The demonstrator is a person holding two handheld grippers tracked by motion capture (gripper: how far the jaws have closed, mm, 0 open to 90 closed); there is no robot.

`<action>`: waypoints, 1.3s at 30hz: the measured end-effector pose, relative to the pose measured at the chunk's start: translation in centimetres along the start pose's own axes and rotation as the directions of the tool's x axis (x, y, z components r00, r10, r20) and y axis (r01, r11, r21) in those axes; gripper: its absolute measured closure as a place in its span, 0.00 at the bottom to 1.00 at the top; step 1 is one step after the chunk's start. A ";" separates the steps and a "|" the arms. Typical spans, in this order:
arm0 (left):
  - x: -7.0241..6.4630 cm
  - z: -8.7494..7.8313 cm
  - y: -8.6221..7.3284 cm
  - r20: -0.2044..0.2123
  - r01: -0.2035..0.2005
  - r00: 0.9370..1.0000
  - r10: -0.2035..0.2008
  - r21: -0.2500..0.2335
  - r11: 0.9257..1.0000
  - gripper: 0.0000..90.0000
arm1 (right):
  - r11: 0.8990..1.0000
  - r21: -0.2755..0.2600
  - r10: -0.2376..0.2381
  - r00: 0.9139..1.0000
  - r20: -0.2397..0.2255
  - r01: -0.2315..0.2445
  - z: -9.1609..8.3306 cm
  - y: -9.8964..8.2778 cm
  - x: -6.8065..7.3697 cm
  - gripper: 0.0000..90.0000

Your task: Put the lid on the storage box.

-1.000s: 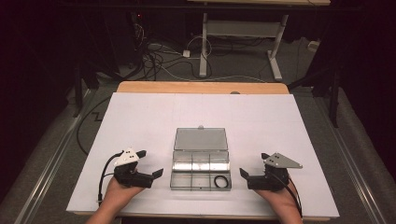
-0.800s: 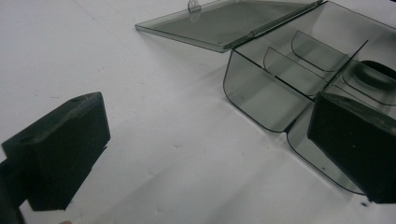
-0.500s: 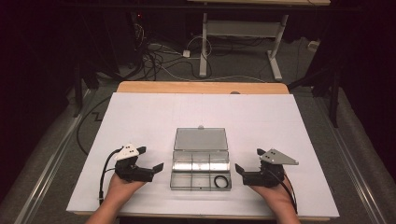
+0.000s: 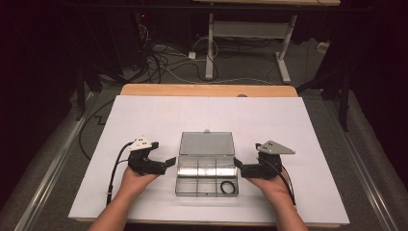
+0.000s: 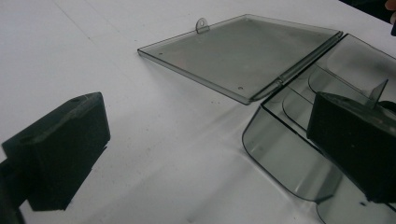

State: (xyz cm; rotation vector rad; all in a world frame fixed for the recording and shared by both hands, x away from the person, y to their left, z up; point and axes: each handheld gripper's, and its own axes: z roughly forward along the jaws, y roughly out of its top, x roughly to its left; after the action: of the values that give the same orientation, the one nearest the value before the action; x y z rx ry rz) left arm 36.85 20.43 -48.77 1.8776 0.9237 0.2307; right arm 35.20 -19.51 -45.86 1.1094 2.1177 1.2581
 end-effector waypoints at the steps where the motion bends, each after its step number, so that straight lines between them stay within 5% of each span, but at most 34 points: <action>1: 0.1 0.2 0.1 0.001 0.004 1.000 -0.004 0.003 1.000 0.00 | 1.000 -0.001 0.001 1.000 -0.003 -0.001 0.3 0.2 -0.1 0.00; 10: 0.4 1.7 1.8 -0.006 0.009 1.000 -0.009 -0.008 1.000 0.00 | 0.999 0.000 0.033 0.999 -0.007 -0.033 2.0 1.6 -0.9 0.00; 25: 0.6 4.9 4.3 0.016 0.019 1.000 -0.020 0.052 0.998 0.00 | 0.995 0.075 0.075 0.996 -0.037 -0.072 5.0 3.2 -0.9 0.05; 39: 0.7 7.0 3.9 0.027 0.042 0.999 -0.045 0.100 0.994 0.00 | 0.975 0.172 0.152 0.986 -0.073 -0.138 7.4 2.8 -1.1 0.13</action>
State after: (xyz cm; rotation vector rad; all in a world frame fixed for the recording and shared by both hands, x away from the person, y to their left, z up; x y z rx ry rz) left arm 42.98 15.22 -49.05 1.9445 0.9706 0.1334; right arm 42.16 -15.81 -47.13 1.3241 2.2753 1.2308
